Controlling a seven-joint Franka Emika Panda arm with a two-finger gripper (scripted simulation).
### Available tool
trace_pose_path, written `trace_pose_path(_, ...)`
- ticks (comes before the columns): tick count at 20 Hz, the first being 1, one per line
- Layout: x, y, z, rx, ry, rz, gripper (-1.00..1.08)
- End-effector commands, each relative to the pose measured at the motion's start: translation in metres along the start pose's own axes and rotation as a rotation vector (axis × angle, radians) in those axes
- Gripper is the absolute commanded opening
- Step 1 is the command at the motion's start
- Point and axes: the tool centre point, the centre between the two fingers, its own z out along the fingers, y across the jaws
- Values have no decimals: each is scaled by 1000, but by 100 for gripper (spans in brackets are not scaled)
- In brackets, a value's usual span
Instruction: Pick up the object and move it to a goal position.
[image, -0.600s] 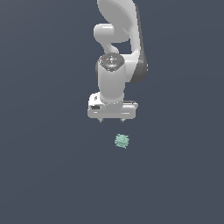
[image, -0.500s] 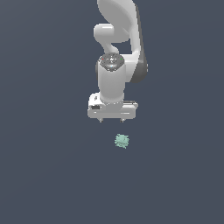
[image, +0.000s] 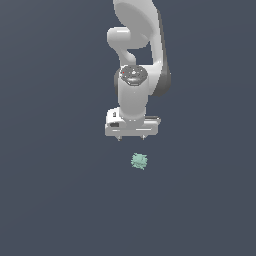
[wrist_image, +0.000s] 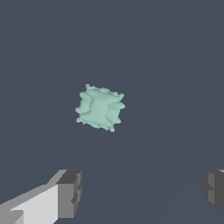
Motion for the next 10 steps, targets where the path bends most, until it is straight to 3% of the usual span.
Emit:
trace_pose_path(1,0,0,0,0,0,-2,100)
trace_pose_path(10,2,-2,3,-2,-1,-63,100)
